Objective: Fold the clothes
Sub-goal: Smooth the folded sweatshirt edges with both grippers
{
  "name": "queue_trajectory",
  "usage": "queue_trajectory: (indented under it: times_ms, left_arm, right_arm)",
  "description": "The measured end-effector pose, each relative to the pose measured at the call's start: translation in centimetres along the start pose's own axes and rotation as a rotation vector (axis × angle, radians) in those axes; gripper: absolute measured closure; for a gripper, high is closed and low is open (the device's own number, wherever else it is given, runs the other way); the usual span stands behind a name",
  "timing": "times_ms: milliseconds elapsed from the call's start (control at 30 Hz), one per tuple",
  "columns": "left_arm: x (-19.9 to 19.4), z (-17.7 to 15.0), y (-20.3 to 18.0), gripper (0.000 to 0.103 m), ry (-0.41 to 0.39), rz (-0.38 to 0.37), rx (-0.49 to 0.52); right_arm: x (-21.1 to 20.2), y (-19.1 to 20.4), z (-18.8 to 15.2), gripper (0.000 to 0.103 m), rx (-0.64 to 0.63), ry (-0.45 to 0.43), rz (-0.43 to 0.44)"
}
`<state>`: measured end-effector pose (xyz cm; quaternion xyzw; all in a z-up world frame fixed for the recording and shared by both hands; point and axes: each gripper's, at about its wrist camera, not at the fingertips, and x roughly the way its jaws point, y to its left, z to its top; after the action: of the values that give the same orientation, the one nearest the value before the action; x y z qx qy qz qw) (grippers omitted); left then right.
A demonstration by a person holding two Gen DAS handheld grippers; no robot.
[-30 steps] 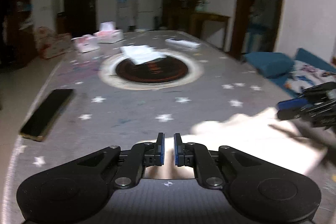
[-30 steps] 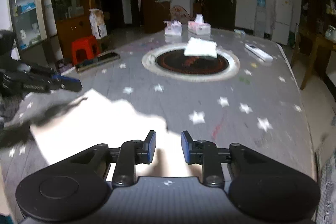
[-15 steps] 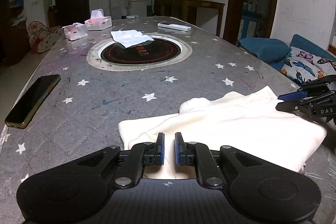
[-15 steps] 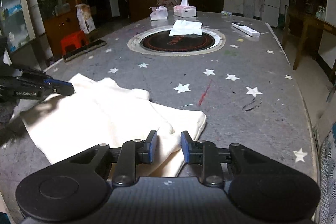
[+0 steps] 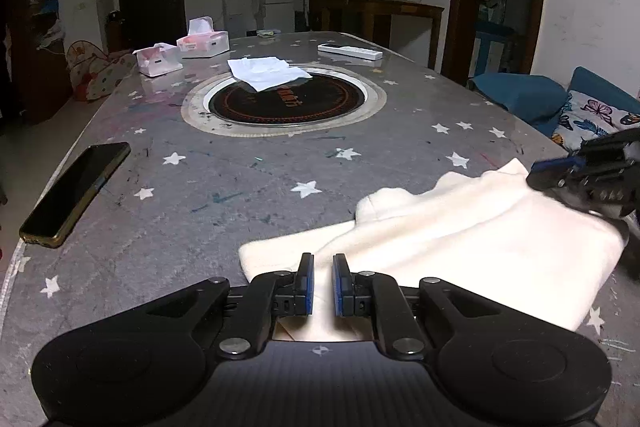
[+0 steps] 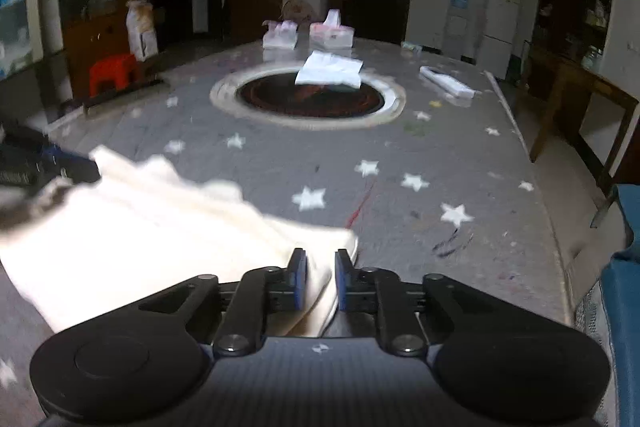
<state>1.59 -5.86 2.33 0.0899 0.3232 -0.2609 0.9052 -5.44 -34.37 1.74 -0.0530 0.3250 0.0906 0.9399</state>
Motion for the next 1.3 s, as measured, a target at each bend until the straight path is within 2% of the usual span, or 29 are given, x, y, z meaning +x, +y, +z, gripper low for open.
queue_trajectory:
  times_ms: [133,267,400,600,733,933,1167,1300]
  left_arm:
    - [-0.6,0.8,-0.7,0.091,-0.033,-0.027,0.004]
    - [0.3,1.5,-2.4,0.091,-0.024,-0.077,0.033]
    - [2.0,2.1,-3.3,0.091,-0.003,-0.089,0.045]
    - [3.4,2.5,-3.1,0.091,0.011,-0.082,0.039]
    - [2.6,2.5,-3.1,0.09,0.001,-0.075,0.021]
    - [0.3,2.1,-4.6,0.09,-0.045,-0.122,0.002]
    - [0.9,0.7,-4.8,0.09,0.005,-0.104,0.011]
    - [0.3,0.3,-4.3,0.089,0.0,-0.09,-0.002]
  right_arm:
    - [-1.0,1.1,1.3,0.088,-0.008,-0.019,0.074]
    - [0.7,3.1,2.3,0.088,-0.02,0.017,0.165]
    - [3.2,4.1,3.2,0.088,-0.012,0.046,0.163]
    - [4.4,4.3,3.3,0.088,-0.017,0.056,0.14]
    - [2.7,4.7,3.7,0.088,-0.036,0.02,0.141]
    - [1.3,7.7,3.3,0.088,-0.123,0.006,0.192]
    - [3.9,8.9,2.6,0.087,-0.134,0.036,0.178]
    - [2.9,8.4,2.9,0.087,-0.108,0.013,0.183]
